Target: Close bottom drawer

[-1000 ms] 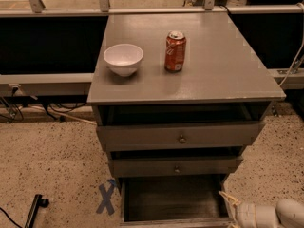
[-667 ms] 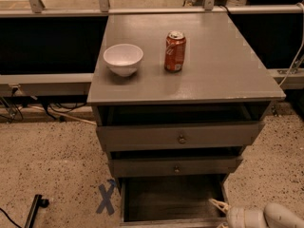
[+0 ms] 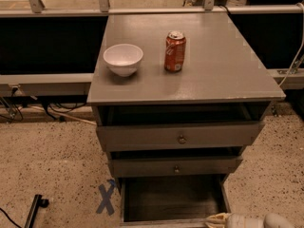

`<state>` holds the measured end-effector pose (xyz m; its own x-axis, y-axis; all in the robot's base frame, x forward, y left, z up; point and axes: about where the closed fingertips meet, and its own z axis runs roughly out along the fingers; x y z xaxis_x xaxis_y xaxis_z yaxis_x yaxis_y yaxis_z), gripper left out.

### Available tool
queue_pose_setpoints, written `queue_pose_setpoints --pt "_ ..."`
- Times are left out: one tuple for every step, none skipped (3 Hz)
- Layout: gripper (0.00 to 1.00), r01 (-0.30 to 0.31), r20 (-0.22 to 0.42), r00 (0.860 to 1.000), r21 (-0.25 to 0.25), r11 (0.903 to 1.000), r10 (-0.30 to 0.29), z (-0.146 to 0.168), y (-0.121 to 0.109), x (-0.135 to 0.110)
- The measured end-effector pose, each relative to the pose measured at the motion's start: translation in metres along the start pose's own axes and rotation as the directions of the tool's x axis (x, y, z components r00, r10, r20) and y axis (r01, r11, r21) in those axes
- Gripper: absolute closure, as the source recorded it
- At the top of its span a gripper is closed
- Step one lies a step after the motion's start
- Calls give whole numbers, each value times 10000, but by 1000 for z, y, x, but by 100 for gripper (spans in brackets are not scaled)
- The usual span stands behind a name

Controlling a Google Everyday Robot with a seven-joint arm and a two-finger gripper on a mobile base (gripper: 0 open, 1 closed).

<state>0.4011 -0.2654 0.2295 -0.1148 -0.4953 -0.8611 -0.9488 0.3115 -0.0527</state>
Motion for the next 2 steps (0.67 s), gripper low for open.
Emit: queue_pose_setpoints --pt "87 333 259 9991 -135 9994 -330 -1 13 7" --pt "100 458 320 9985 -539 9975 -442 15 47 18"
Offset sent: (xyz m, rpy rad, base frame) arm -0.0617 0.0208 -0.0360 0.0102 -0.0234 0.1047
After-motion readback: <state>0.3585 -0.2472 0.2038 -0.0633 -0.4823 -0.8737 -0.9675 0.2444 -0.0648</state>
